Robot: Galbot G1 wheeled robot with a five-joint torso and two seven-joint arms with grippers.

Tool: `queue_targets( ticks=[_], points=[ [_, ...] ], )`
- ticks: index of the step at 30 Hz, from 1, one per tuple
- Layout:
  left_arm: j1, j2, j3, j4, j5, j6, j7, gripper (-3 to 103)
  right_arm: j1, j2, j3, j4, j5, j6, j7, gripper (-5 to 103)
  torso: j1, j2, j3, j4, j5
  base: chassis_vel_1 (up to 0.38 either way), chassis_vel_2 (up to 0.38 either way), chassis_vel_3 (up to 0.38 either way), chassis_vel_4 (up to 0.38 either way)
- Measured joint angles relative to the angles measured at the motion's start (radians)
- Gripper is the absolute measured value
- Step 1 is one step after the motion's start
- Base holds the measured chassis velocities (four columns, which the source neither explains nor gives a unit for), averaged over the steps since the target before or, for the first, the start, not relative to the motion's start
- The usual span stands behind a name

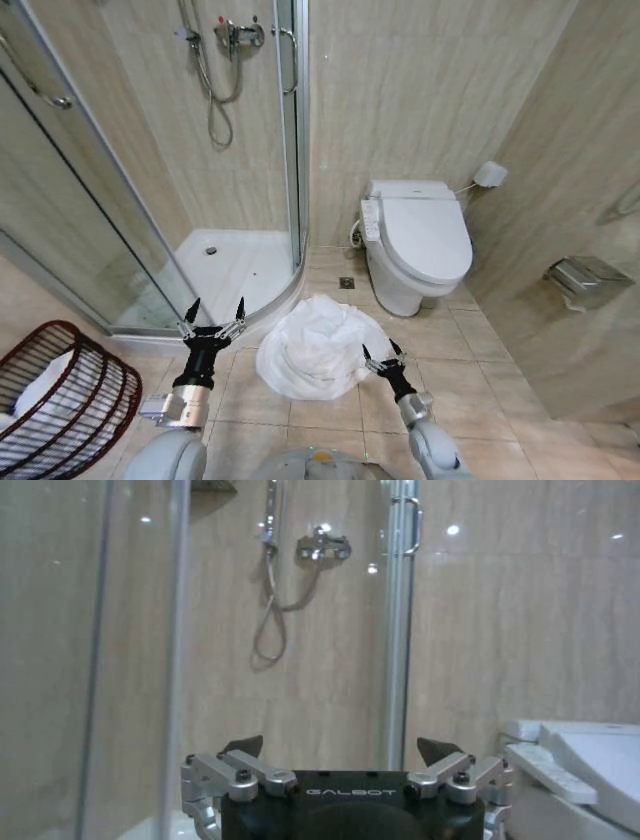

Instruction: Discard the used towel into the hamper.

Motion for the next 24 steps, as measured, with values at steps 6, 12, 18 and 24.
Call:
queue_targets(
  ticks=[6,12,18,24],
  points=[
    [0.0,0.0,0.0,0.0,0.0,0.0,0.0,100,0.093,-0.02,-0.089,-0.081,-0.032,-0.025,-0.047,100,-0.007,-0.021,-0.015,0.0002,0.0001,0.057,0.075,0.074,0.067],
    [0.0,0.0,0.0,0.0,0.0,0.0,0.0,100,0.202,0.002,-0.175,-0.19,-0.099,-0.035,-0.055,100,-0.016,-0.047,-0.031,0.0,-0.0003,0.068,0.059,0.073,0.083],
    [0.0,0.0,0.0,0.0,0.0,0.0,0.0,100,0.274,0.05,-0.204,-0.293,-0.157,-0.043,-0.043,100,-0.024,-0.07,-0.047,0.0001,-0.0004,0.072,0.061,0.038,0.05],
    [0.0,0.0,0.0,0.0,0.0,0.0,0.0,100,0.326,0.124,-0.234,-0.436,-0.199,-0.041,-0.037,100,-0.031,-0.094,-0.063,-0.0001,-0.0004,0.016,0.018,0.024,0.009]
  ],
)
